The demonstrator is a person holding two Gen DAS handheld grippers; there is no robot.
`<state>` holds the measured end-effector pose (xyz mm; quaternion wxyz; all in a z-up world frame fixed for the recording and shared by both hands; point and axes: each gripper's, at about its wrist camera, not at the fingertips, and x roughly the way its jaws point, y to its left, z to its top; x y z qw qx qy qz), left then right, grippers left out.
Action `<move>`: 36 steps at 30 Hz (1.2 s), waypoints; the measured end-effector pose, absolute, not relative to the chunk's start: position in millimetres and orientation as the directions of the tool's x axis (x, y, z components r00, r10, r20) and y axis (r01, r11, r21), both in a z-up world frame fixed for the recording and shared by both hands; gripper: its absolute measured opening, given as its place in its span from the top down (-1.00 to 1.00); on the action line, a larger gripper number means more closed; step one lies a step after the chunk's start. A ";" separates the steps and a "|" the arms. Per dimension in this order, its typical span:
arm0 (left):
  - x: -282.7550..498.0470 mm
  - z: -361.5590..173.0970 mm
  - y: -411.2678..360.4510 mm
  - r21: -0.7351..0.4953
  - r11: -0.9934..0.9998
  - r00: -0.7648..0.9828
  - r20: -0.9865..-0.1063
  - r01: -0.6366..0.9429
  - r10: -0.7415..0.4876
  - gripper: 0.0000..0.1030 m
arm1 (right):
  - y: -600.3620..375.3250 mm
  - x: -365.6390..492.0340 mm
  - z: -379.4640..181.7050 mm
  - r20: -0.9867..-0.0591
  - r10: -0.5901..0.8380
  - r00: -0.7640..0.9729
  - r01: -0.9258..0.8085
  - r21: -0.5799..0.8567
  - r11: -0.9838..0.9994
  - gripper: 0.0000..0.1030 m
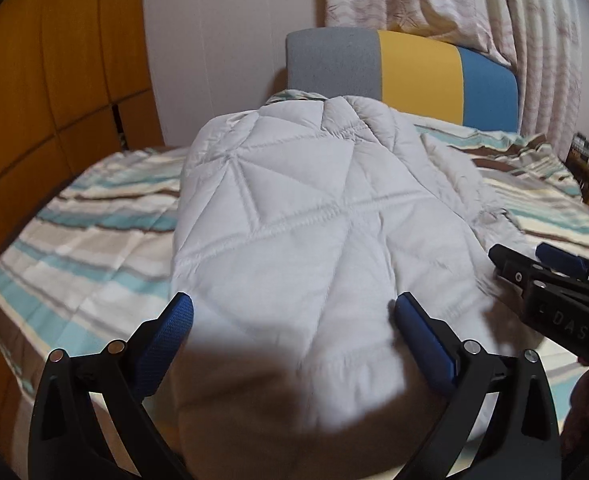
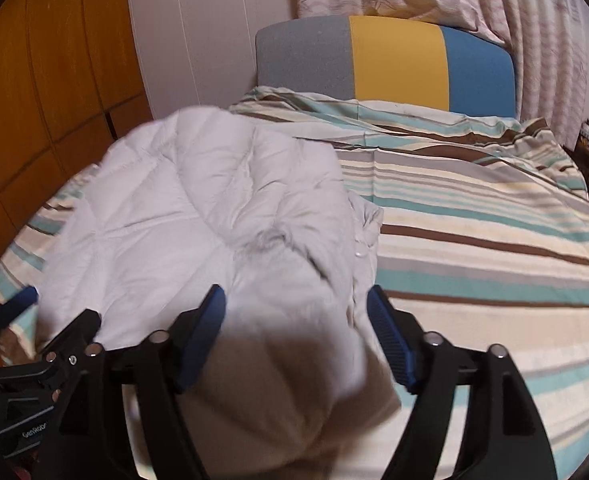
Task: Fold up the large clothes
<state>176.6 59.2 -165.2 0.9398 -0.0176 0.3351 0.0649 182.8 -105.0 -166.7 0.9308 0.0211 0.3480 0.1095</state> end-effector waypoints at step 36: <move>-4.8 -71.3 62.6 -0.036 0.962 0.863 -0.452 -0.270 0.226 -0.94 | -126.0 4.3 -82.8 -0.560 0.268 0.784 -0.263 0.090 0.960 -0.96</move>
